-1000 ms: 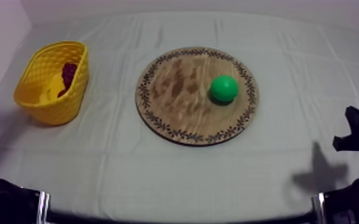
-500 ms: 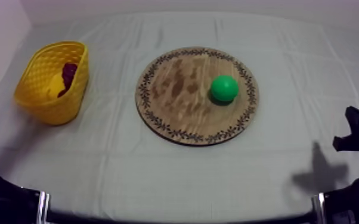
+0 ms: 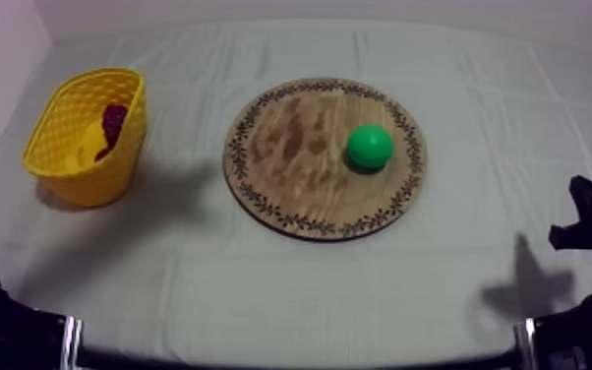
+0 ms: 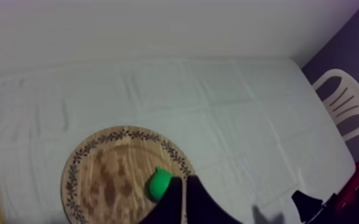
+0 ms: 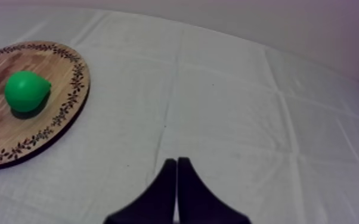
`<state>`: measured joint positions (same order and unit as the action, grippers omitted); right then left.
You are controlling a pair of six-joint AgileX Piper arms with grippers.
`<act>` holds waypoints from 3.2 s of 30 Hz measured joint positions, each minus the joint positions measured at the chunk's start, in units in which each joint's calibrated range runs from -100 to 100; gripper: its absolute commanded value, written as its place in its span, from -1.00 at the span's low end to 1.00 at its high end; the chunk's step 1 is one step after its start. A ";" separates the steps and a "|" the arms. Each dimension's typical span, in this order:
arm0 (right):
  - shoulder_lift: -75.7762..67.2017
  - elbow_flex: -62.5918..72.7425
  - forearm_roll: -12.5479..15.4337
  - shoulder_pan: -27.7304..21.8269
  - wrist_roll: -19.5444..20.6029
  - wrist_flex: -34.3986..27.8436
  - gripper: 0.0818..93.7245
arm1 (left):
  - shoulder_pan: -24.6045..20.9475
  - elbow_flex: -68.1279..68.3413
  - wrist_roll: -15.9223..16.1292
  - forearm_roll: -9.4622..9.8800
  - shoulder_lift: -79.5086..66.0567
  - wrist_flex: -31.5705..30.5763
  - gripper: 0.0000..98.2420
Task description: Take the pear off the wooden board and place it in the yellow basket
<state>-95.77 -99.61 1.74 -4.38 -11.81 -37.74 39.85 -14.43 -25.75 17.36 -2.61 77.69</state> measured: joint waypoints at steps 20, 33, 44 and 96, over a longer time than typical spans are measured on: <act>0.00 0.00 0.00 0.00 0.00 0.06 -0.99 | 3.07 -16.32 -0.38 -1.53 20.76 7.04 -0.80; 0.00 0.00 0.00 0.00 0.00 -0.02 -0.99 | 2.73 -15.69 -4.93 -3.86 22.38 11.54 0.80; 0.00 0.00 0.00 0.00 -0.03 -0.02 -0.99 | 2.79 -13.18 -6.30 -7.28 23.76 13.57 0.95; 0.00 0.00 0.00 0.00 -0.03 0.02 -0.99 | 0.11 -38.07 -5.84 -6.79 66.89 8.98 0.90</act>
<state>-95.77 -99.61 1.74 -4.38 -11.84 -37.73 39.96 -52.51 -31.59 10.57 64.28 86.67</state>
